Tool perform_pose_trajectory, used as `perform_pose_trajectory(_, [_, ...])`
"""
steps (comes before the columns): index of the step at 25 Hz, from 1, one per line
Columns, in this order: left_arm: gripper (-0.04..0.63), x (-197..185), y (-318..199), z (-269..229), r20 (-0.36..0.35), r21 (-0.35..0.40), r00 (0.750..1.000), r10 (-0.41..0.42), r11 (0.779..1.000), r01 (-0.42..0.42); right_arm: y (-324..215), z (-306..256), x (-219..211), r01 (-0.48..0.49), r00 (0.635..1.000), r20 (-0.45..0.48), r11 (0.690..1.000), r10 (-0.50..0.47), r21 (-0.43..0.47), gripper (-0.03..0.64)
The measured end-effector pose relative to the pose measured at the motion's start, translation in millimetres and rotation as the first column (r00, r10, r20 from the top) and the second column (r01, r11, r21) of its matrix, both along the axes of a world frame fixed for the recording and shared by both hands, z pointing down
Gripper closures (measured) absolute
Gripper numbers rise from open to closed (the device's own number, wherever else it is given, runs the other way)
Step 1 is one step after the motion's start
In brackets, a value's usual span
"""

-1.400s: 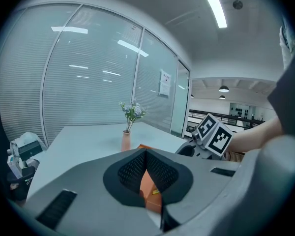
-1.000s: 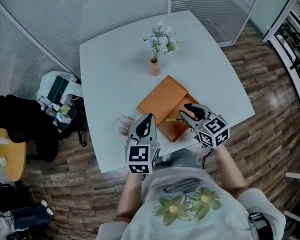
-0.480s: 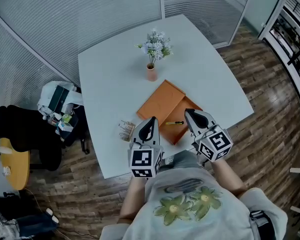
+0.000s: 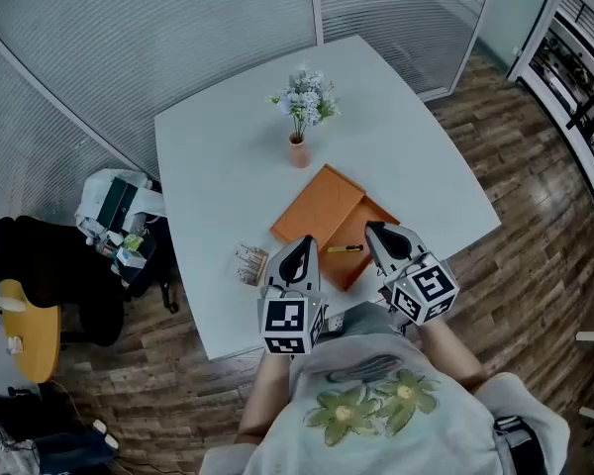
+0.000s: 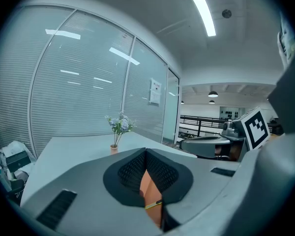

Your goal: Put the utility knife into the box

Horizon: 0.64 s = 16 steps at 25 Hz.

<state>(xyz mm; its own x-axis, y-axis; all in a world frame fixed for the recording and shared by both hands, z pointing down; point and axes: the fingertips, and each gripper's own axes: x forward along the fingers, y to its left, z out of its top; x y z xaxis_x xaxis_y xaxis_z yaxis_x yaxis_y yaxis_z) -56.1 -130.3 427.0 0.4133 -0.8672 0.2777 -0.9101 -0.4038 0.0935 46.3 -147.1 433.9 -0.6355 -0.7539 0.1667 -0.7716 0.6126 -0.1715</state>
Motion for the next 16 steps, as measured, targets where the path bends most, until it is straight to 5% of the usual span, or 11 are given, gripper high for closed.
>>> perform_pose_trajectory(16, [0.595,9.2,0.2,0.4,0.002,0.0,1.0,0.009,1.0,-0.009,-0.5,1.8,3.0,0.012,1.0,-0.021,1.0,-0.012,0.004,0.614])
